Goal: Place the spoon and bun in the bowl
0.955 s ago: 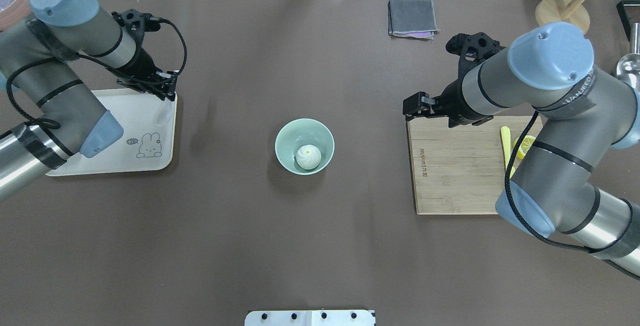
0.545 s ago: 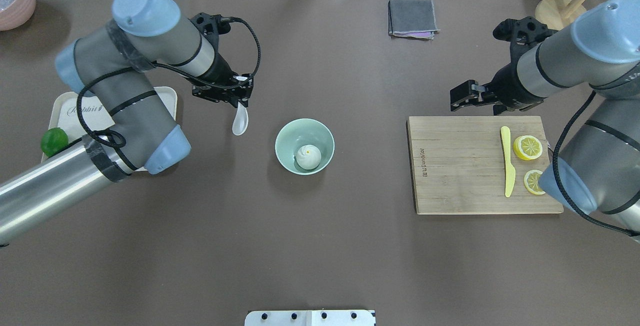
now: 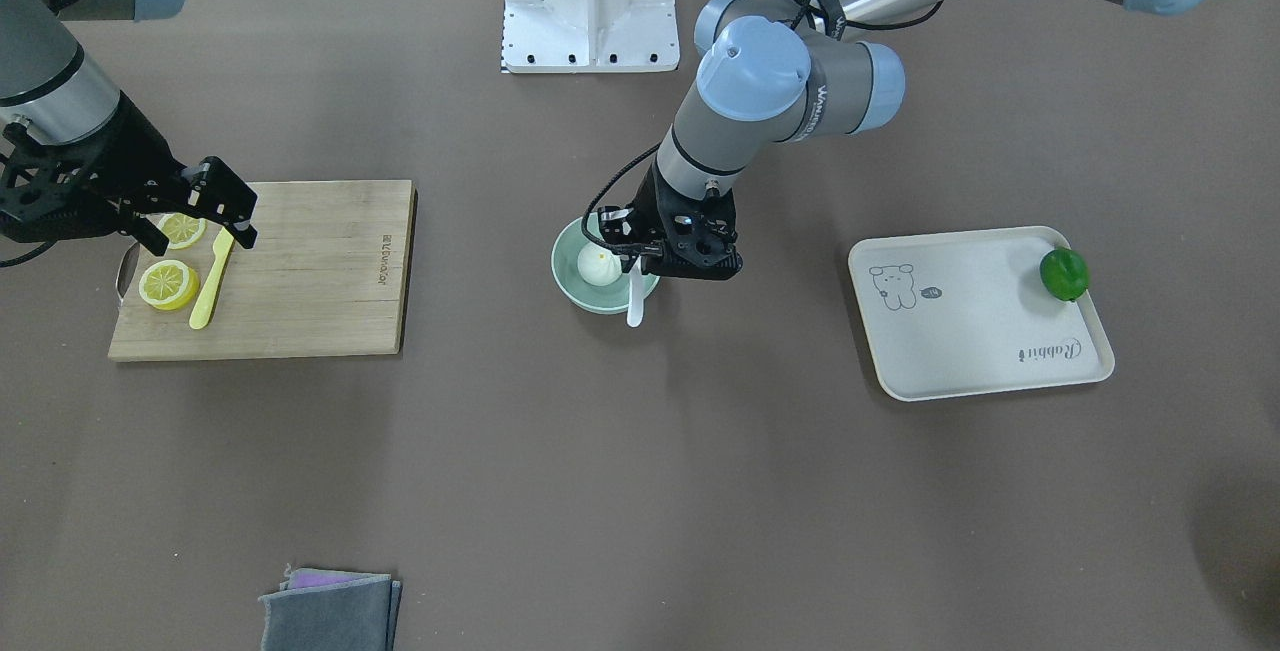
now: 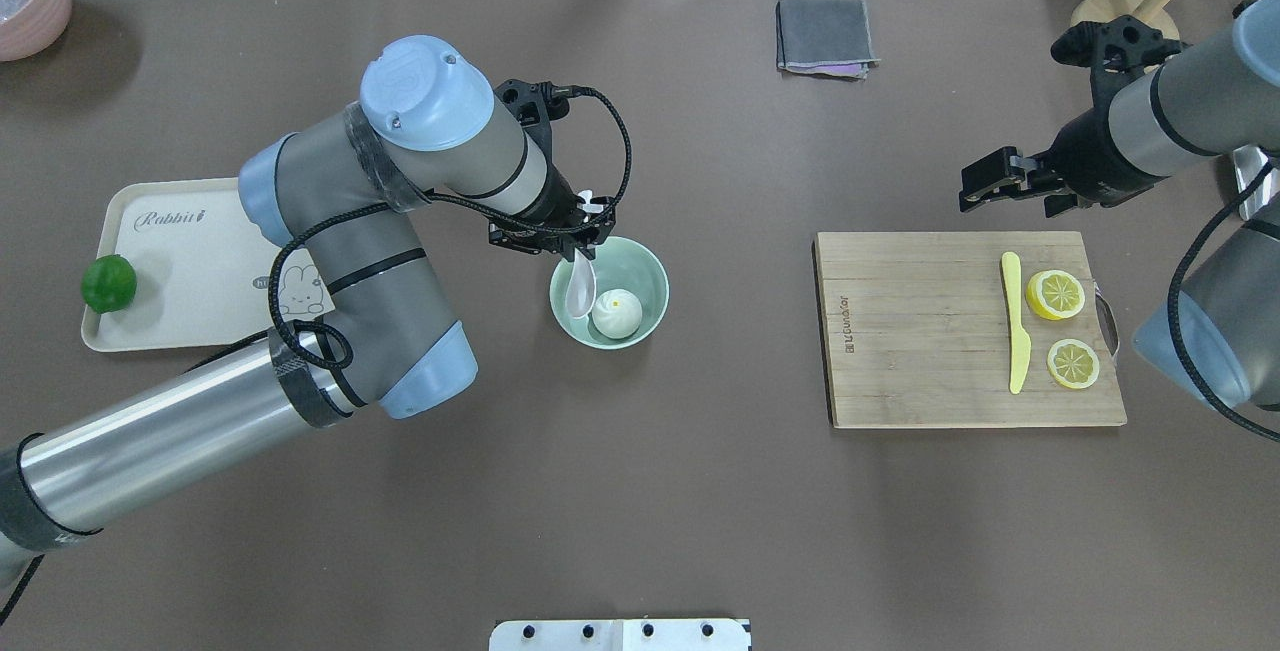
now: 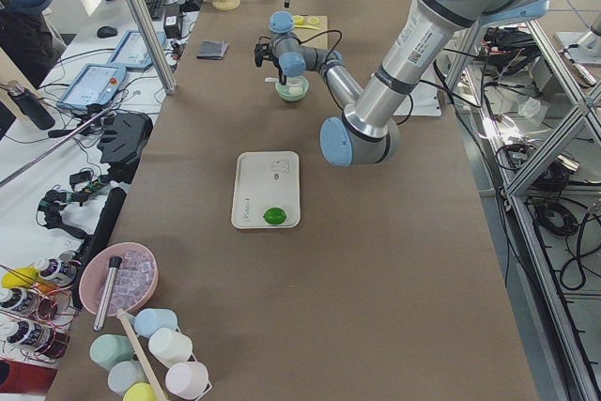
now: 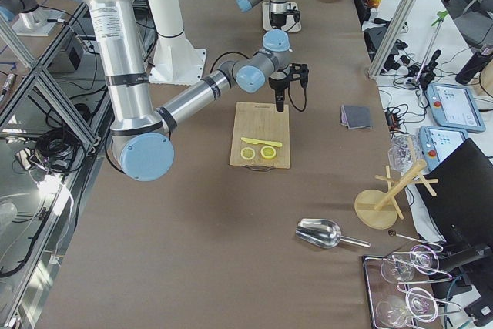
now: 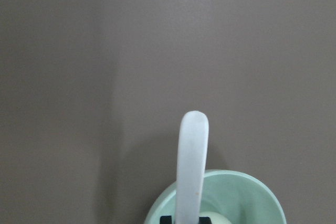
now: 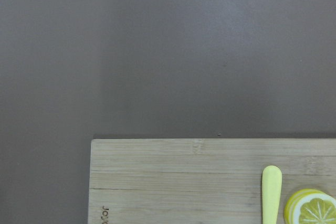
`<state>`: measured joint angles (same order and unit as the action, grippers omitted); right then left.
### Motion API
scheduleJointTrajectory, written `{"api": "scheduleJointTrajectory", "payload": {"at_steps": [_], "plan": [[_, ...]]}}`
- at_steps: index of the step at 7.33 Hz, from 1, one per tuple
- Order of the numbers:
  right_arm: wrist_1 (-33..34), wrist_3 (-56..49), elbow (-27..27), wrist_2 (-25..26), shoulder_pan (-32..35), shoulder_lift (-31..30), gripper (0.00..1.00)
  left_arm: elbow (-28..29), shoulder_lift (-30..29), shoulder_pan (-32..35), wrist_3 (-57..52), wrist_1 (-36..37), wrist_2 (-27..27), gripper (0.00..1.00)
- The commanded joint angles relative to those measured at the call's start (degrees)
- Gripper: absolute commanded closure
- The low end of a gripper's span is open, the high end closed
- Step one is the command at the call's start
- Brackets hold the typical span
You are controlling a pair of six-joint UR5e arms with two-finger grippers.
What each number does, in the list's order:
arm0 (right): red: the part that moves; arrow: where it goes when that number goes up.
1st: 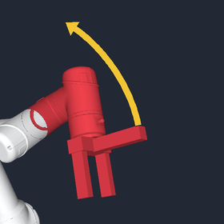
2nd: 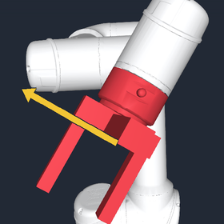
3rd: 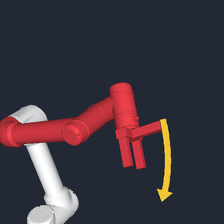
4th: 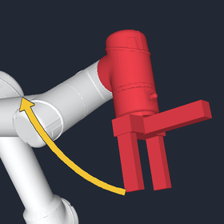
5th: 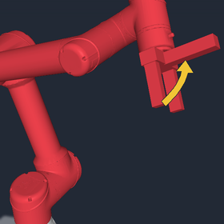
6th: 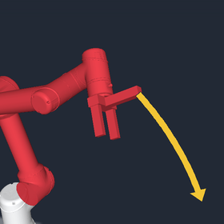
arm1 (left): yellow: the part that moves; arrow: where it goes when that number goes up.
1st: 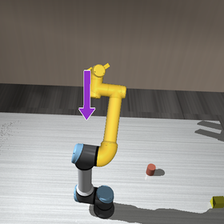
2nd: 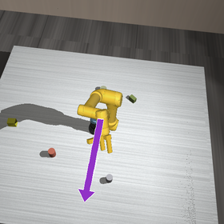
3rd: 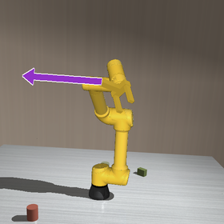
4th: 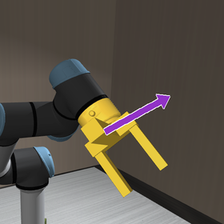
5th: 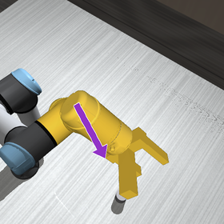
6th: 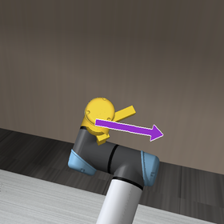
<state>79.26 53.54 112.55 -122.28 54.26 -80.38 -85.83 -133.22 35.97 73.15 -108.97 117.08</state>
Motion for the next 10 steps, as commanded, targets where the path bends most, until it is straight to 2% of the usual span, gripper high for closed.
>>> {"api": "scheduleJointTrajectory", "payload": {"at_steps": [1,3,4,5,6,7,8,9,10], "plan": [[-0.15,-0.10,2.14,-0.07,0.15,-2.58,0.00,0.14,0.07,-0.28,-0.02,-0.02,-0.36,0.03],[0.37,-0.19,2.77,-0.07,0.76,-2.94,0.00,-1.26,1.99,3.03,-2.72,0.86,0.42,0.02],[0.46,-1.93,2.77,-0.50,1.72,-3.38,0.00,-4.31,5.92,5.84,-6.14,1.73,2.52,0.02],[0.63,-5.77,2.59,-3.20,5.04,-4.60,0.00,-10.09,10.66,11.70,-15.14,7.40,7.23,0.02],[0.72,-11.82,2.33,-6.62,9.94,-7.05,0.00,-17.72,16.71,17.15,-27.15,14.41,8.06,0.02],[3.07,-19.97,2.15,-8.66,14.78,-8.99,0.00,-22.40,22.77,22.95,-42.15,22.23,8.16,0.02],[9.27,-29.19,1.89,-9.12,18.65,-9.01,0.00,-22.89,25.44,29.45,-55.35,28.05,8.16,0.02],[13.77,-37.98,0.93,-9.03,21.74,-8.92,0.00,-22.89,29.12,34.99,-63.92,29.67,8.34,0.02],[14.60,-43.90,-1.60,-9.03,25.07,-8.92,0.00,-22.45,33.51,40.70,-72.45,29.69,11.30,0.02]]}}
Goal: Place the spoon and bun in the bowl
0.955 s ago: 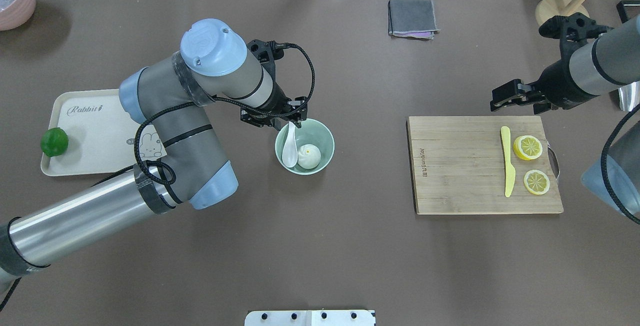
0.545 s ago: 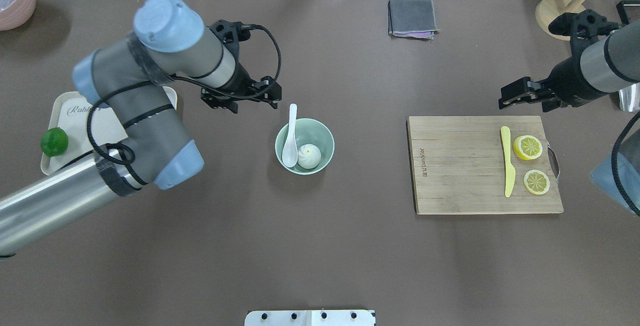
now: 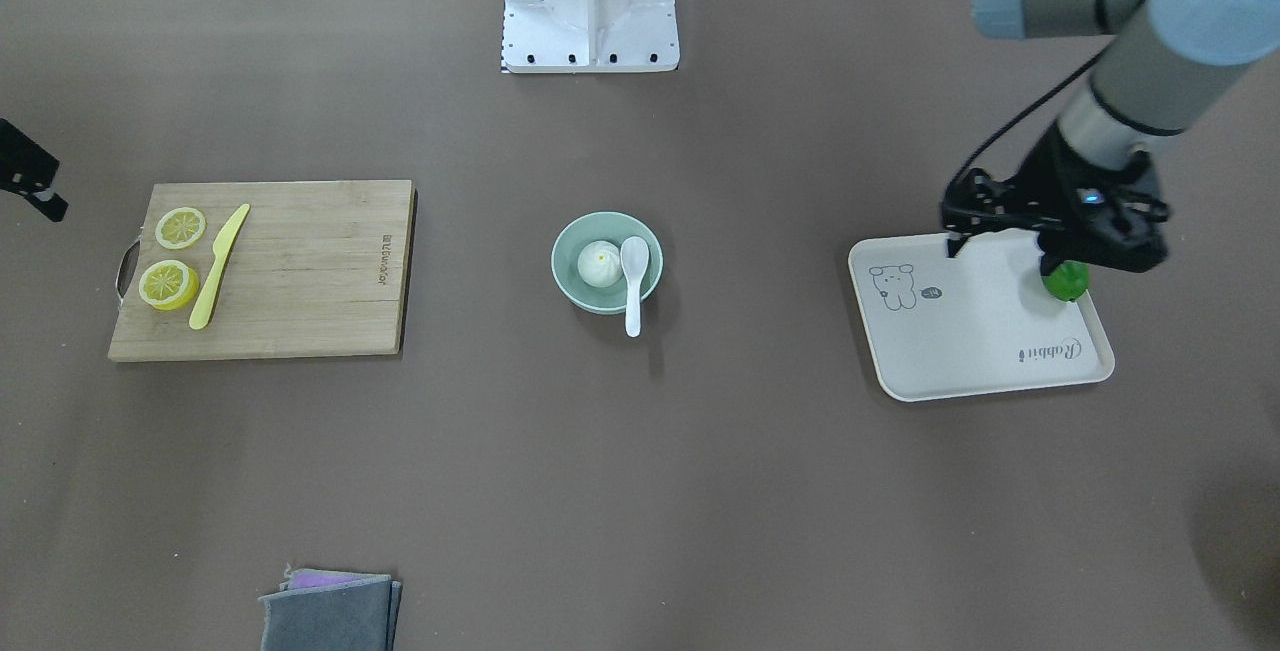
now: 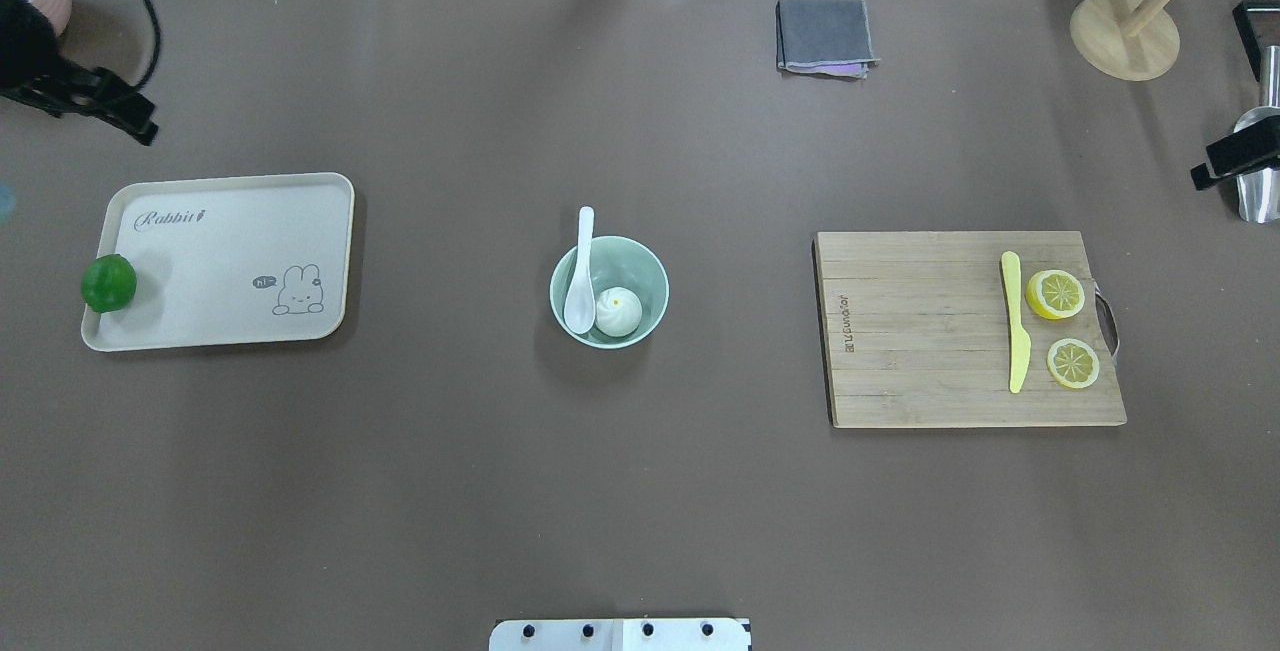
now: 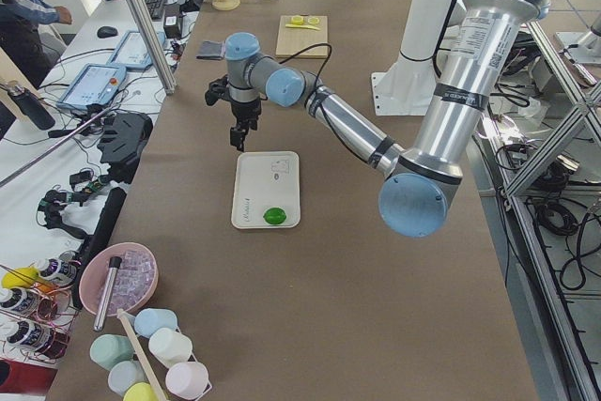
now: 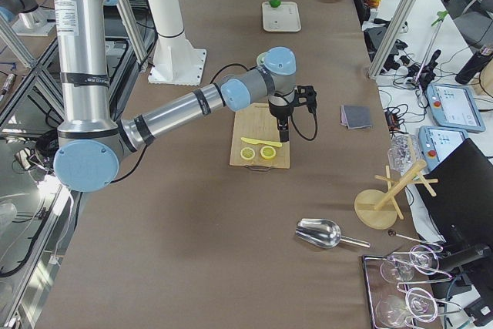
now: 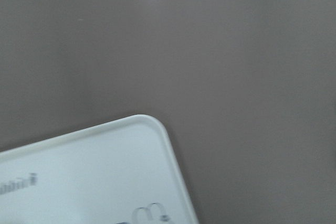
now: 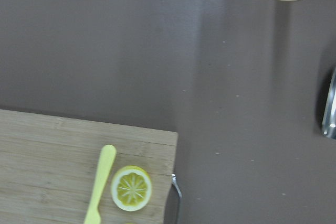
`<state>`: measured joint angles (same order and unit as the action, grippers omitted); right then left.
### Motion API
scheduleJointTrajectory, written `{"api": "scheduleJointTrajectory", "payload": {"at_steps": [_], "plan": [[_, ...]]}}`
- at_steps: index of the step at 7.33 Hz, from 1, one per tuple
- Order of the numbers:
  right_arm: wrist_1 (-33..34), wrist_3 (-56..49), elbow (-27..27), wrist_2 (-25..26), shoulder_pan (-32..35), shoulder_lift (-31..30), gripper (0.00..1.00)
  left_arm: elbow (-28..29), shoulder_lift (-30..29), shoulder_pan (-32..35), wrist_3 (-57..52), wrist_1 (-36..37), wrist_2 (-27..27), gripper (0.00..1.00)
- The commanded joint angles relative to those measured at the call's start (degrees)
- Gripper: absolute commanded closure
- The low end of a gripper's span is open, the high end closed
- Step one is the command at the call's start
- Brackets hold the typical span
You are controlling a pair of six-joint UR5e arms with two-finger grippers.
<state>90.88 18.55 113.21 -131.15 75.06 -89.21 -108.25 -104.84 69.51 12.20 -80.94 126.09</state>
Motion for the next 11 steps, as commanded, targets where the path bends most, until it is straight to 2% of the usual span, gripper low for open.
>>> {"api": "scheduleJointTrajectory", "payload": {"at_steps": [1,2,3,5,8,11], "plan": [[2.64,-13.93,-5.77,-0.25,6.30,0.09,0.00,0.23,9.87,12.96,-19.85,1.49,5.71,0.02],[2.55,-17.38,-8.15,-0.08,7.19,0.35,0.00,-0.21,14.19,16.94,-26.38,1.14,5.57,0.02],[2.46,-18.72,-10.09,-0.16,8.07,0.44,0.00,-0.91,17.88,18.72,-27.57,1.05,5.14,0.02],[2.46,-19.87,-11.08,-0.42,9.30,0.61,0.00,-0.83,18.09,21.54,-27.58,1.14,5.13,0.02],[2.37,-19.17,-10.99,-0.60,9.31,0.09,0.00,-0.38,19.93,21.63,-27.50,1.14,5.74,0.02],[2.37,-18.99,-11.26,-1.04,9.31,0.53,0.00,-0.91,19.33,21.72,-27.50,1.22,5.22,0.02]]}}
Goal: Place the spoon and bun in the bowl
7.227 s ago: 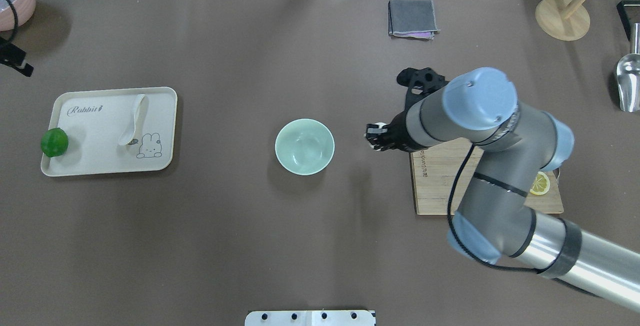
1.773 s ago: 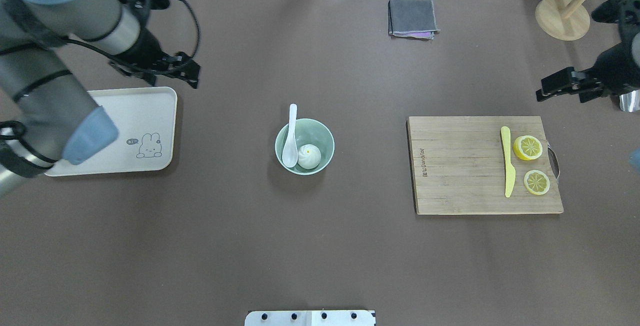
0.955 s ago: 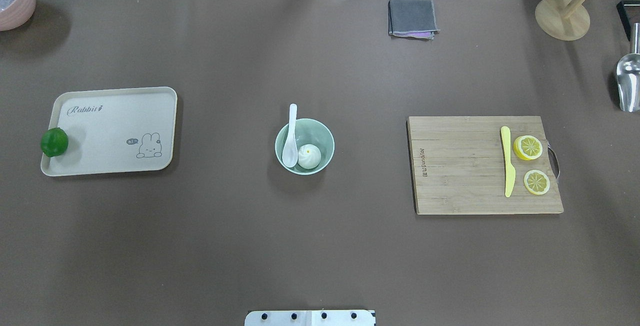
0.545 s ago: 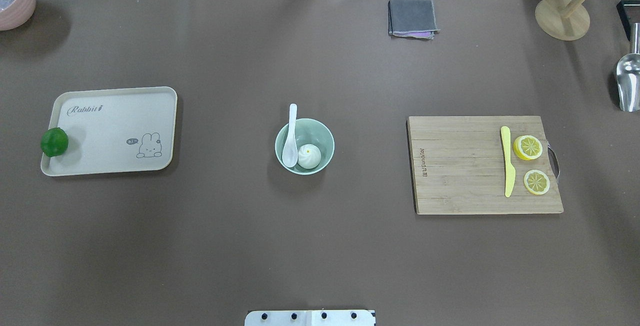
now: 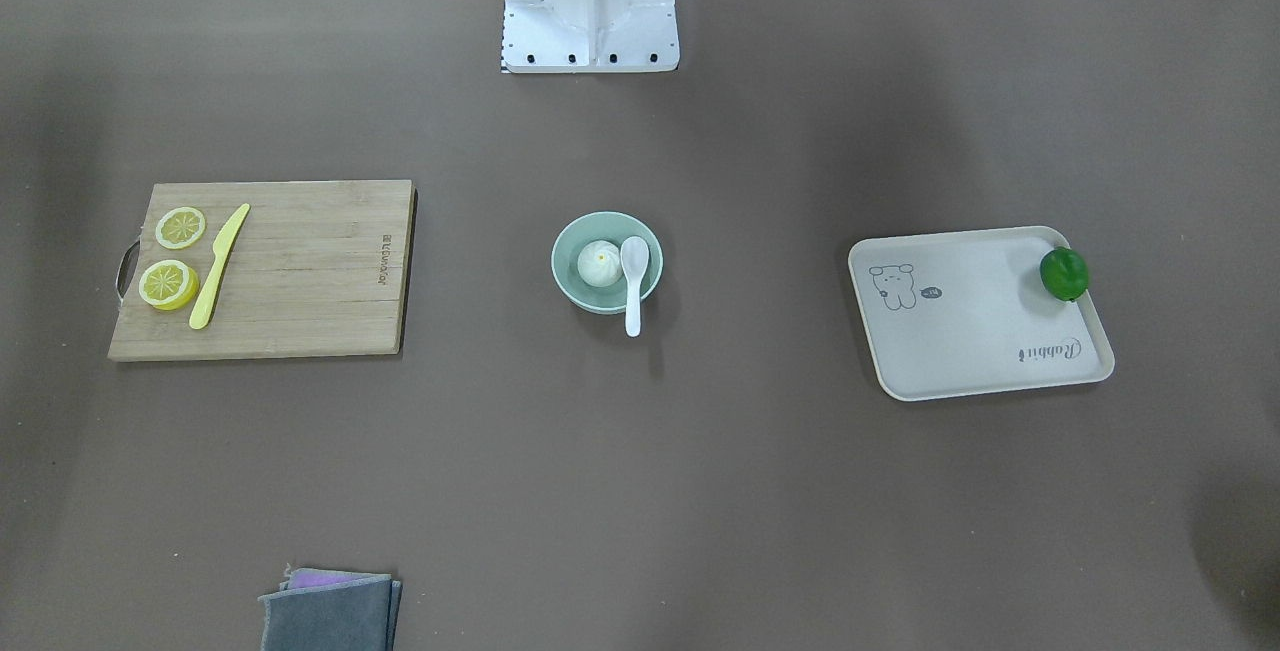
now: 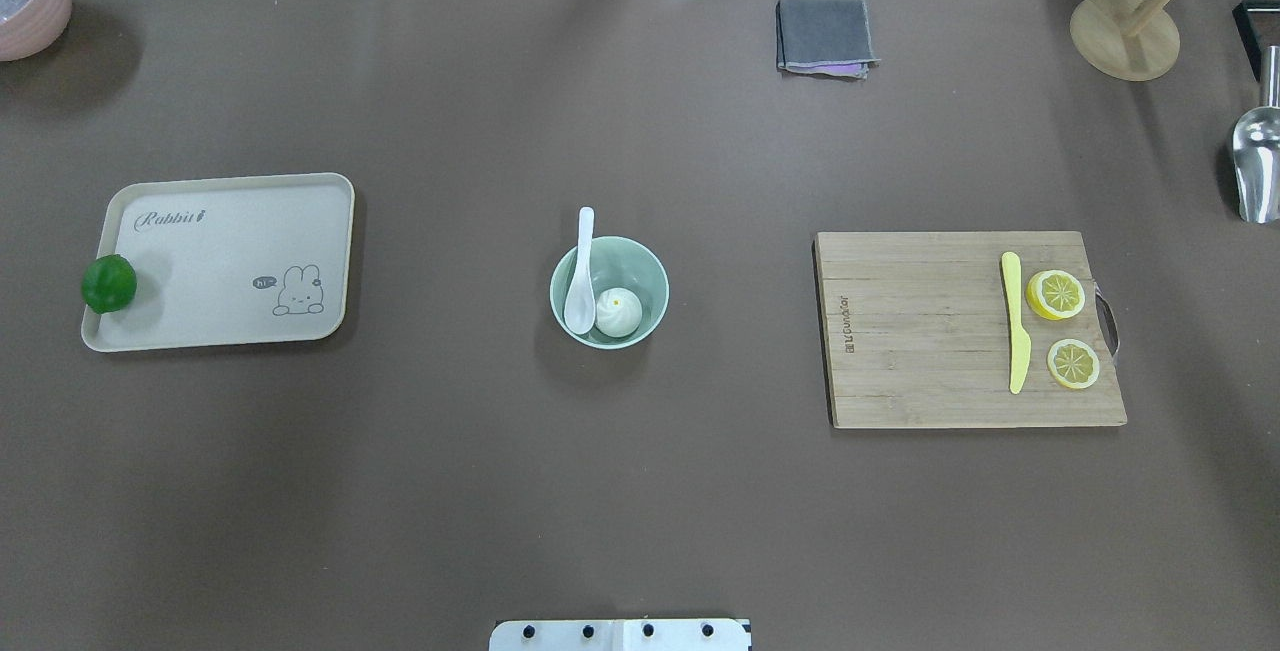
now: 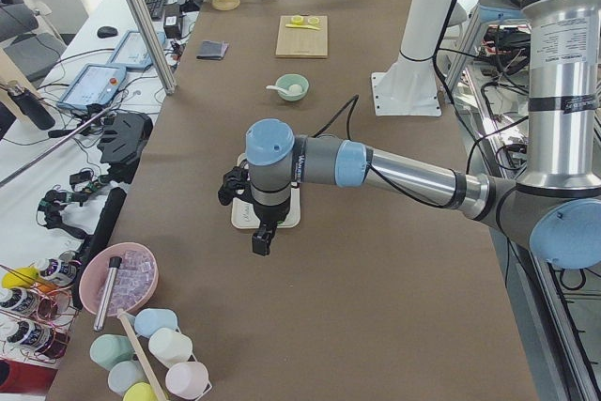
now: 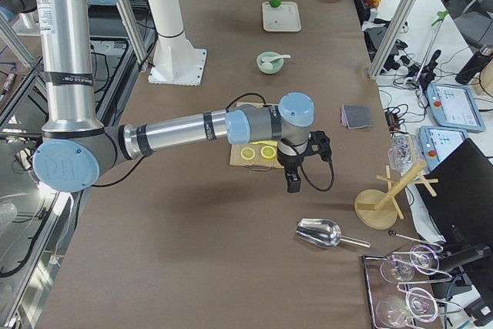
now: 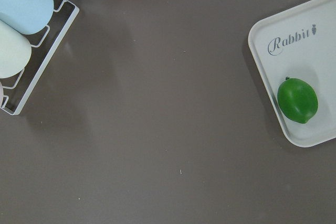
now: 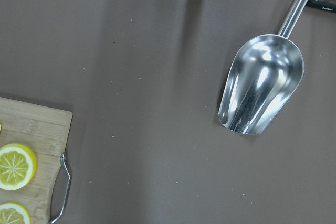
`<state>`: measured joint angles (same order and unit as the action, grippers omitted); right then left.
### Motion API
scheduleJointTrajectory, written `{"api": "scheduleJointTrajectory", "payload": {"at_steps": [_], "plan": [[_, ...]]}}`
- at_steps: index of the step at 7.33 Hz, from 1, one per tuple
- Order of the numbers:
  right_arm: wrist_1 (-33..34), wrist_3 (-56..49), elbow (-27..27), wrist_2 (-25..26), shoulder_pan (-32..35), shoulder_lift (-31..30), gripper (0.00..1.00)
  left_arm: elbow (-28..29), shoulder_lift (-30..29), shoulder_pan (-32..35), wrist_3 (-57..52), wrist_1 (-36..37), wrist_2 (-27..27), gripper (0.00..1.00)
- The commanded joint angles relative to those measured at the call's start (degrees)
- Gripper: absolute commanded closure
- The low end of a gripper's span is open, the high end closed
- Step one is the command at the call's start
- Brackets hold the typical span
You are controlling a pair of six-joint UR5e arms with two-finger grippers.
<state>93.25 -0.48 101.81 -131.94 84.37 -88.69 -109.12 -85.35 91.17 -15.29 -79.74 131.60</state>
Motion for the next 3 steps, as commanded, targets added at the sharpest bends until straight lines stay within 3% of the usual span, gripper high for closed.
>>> {"api": "scheduleJointTrajectory", "payload": {"at_steps": [1,3], "plan": [[0.00,0.04,0.05,-0.24,0.00,0.01,0.00,-0.30,-0.08,0.06,0.00,0.02,-0.20,0.02],[-0.09,0.04,-0.04,-0.07,0.00,0.01,0.00,-1.52,0.27,0.14,0.00,0.02,-0.02,0.02]]}}
